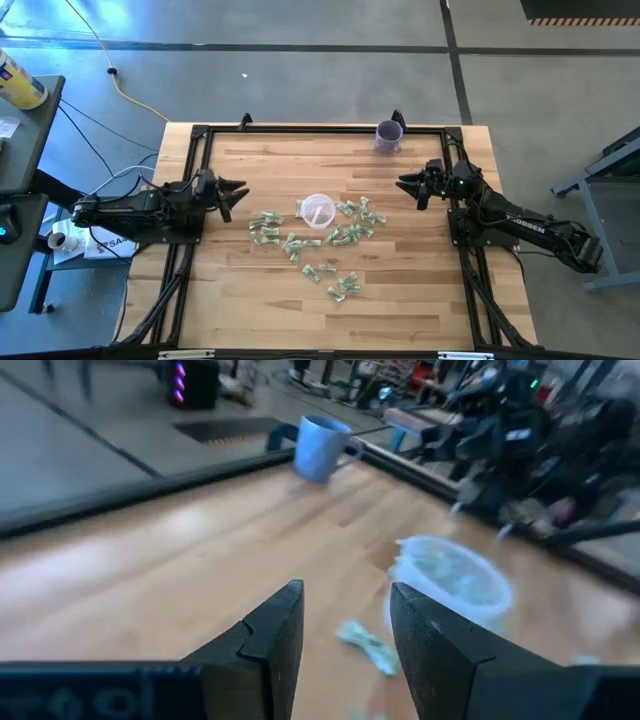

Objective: Pick and place Stevia / Truvia into bins
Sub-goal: Put the white stevia packet into the transparent container

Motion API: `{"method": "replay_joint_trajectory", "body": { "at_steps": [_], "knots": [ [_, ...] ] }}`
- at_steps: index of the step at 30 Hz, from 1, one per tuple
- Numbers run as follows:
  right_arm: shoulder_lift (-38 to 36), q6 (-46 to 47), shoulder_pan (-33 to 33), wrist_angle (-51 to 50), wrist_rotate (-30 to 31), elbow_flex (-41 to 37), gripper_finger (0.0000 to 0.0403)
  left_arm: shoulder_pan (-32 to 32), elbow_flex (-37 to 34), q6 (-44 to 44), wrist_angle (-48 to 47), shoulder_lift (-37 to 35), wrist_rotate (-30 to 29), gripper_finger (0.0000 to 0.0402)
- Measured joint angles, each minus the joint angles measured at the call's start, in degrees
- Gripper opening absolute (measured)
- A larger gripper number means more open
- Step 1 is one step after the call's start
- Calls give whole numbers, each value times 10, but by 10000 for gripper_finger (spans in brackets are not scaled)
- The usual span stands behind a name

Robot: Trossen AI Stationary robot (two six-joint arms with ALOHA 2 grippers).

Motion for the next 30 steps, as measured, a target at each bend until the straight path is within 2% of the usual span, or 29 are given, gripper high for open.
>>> {"method": "replay_joint_trajectory", "body": {
  "at_steps": [3, 6, 9, 17, 25, 30],
  "knots": [
    [0, 0, 0, 0, 0, 0, 162, 0, 0, -30, 1, 0, 7, 184],
    [0, 0, 0, 0, 0, 0, 162, 0, 0, -136, 3, 0, 29, 184],
    [0, 0, 0, 0, 0, 0, 159, 0, 0, -196, 6, 0, 28, 184],
    [0, 0, 0, 0, 0, 0, 160, 0, 0, -227, 11, 0, 27, 184],
    [0, -49, 0, -1, 0, 0, 160, 0, 1, -337, 31, 8, -58, 184],
    [0, -46, 0, -1, 3, 0, 156, 0, 1, -410, 30, 8, -89, 184]
  ]
}}
